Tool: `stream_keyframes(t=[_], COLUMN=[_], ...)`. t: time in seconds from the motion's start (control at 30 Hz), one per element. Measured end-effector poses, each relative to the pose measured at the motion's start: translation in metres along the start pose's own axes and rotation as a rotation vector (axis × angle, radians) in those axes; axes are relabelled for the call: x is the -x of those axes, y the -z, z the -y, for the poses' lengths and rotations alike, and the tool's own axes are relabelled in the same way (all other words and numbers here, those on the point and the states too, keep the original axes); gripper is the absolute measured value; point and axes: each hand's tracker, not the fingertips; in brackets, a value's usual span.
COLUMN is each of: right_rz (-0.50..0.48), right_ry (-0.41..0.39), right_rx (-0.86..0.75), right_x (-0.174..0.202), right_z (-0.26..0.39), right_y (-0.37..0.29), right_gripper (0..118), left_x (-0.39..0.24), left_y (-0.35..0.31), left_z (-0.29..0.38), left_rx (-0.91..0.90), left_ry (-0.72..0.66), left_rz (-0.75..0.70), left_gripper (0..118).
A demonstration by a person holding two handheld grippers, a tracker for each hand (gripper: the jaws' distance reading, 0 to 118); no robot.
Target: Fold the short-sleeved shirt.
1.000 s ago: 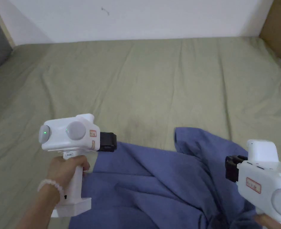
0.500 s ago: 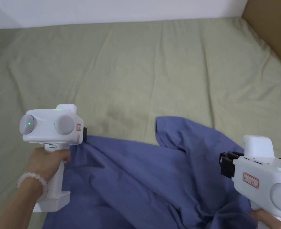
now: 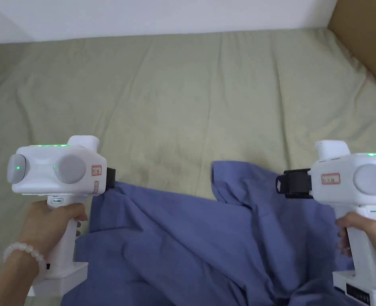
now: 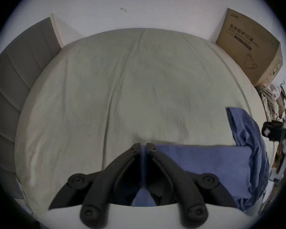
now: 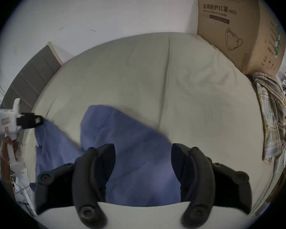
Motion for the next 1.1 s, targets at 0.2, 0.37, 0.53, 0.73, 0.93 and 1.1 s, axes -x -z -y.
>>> stream_keyframes(t=[0.2, 0.37, 0.53, 0.73, 0.93, 1.1], right_rz=[0.065, 0.060, 0.087, 0.066, 0.046, 0.090], right_ry=[-0.085, -0.087, -0.137, -0.089, -0.008, 0.019], right_rx=[0.118, 0.118, 0.102, 0.028, -0.137, -0.279], right_x=[-0.002, 0.002, 0.008, 0.005, -0.013, -0.030], right_z=[-0.015, -0.008, 0.000, -0.008, -0.033, -0.052], right_y=[0.043, 0.043, 0.033, -0.011, -0.101, -0.188], right_gripper=[78, 60, 4, 4, 4, 4], left_x=[-0.003, -0.003, 0.000, 0.005, 0.007, 0.014], left_y=[-0.013, -0.016, -0.028, -0.063, -0.124, -0.185], left_z=[0.000, 0.003, 0.004, 0.004, 0.002, -0.005], left_rx=[-0.022, -0.012, -0.008, -0.029, -0.107, -0.196], left_ry=[0.002, 0.005, 0.000, -0.001, 0.024, 0.033], left_rz=[0.008, 0.010, 0.006, -0.001, -0.034, -0.079], left_gripper=[5, 5, 5, 5, 5, 5])
